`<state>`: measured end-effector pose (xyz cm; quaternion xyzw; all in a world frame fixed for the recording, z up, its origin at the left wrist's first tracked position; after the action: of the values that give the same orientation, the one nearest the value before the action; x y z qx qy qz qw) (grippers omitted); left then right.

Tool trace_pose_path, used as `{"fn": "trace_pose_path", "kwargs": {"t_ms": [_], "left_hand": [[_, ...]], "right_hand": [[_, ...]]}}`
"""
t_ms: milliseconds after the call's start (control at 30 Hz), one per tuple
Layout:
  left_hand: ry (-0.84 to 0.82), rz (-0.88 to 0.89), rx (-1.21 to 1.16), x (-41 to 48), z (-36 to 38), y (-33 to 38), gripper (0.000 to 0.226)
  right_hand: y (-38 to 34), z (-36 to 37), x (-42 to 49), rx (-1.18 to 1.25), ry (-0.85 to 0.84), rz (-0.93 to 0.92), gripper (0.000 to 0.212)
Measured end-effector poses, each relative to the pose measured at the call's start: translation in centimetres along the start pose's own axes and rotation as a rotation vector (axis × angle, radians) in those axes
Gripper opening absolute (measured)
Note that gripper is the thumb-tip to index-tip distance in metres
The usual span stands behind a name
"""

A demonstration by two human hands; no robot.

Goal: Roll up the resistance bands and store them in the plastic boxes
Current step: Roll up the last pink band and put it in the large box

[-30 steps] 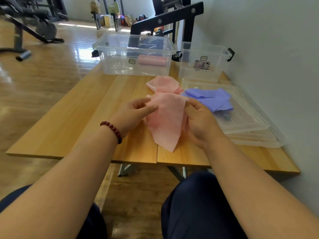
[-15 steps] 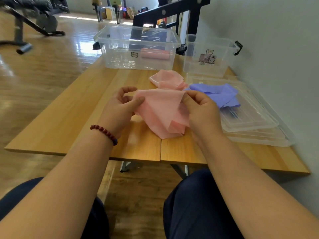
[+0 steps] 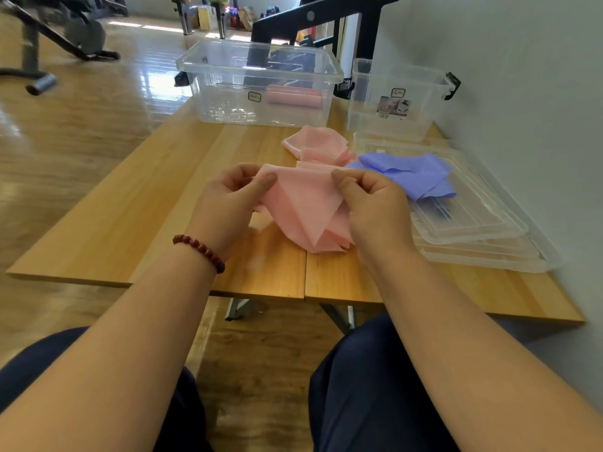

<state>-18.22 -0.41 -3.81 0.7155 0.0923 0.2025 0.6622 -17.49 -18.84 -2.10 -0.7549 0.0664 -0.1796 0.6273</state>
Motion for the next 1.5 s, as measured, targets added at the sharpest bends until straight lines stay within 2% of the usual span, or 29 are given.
{"fn": "trace_pose_path", "kwargs": {"t_ms": [167,367,500,633,800,967,1067,1167,1300,1367,1433,1500], "left_hand": [[-0.011,0.009,0.034,0.0,-0.1,-0.2,0.013],[-0.03,-0.071,-0.079,-0.4,-0.1,0.1,0.021],[-0.046,-0.127,-0.142,-0.9,0.3,0.1,0.017],[-0.007,-0.07,-0.083,-0.9,0.4,0.0,0.011],[0.031,-0.016,-0.015,-0.8,0.5,-0.3,0.017],[0.024,-0.044,0.025,-0.5,0.4,-0.1,0.027],[-0.029,-0.093,0.053,-0.5,0.5,0.0,0.037],[-0.053,-0.114,0.119,-0.6,0.5,0.4,0.016],[-0.053,-0.14,0.048,-0.4,0.3,0.4,0.015],[-0.02,-0.119,0.048,-0.4,0.4,0.4,0.014],[0.022,-0.095,0.074,-0.5,0.6,0.4,0.015],[0.048,-0.089,0.06,-0.6,0.8,0.6,0.016]], "right_hand": [[0.5,-0.5,0.3,-0.009,0.023,-0.021,0.009],[0.6,-0.7,0.4,0.005,0.034,-0.017,0.013],[0.7,-0.6,0.3,0.019,0.025,-0.023,0.015],[1.1,-0.5,0.2,0.021,0.027,-0.046,0.018],[1.5,-0.6,0.2,0.014,0.098,-0.029,0.012],[1.2,-1.3,0.6,0.024,0.186,-0.043,0.006],[0.7,-1.9,1.1,0.035,0.227,-0.056,0.011],[0.2,-2.3,1.5,0.029,0.242,-0.065,0.01],[0.3,-2.4,1.9,-0.035,0.212,-0.075,0.011],[0.7,-2.3,1.8,-0.09,0.201,-0.095,0.02],[1.0,-2.3,1.5,-0.141,0.224,-0.129,0.028],[1.2,-2.5,1.0,-0.172,0.252,-0.161,0.026]]}}
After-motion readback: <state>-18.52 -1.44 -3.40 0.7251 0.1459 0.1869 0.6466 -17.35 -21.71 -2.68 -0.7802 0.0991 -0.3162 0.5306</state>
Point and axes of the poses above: each hand's wrist, its own x-axis towards the middle knuckle, its own z-axis out of the palm, y = z × x, the point moved 2 cm from there along x, towards the middle knuckle, and after that the axes turned 12 degrees about y, right-handed, at the moved point
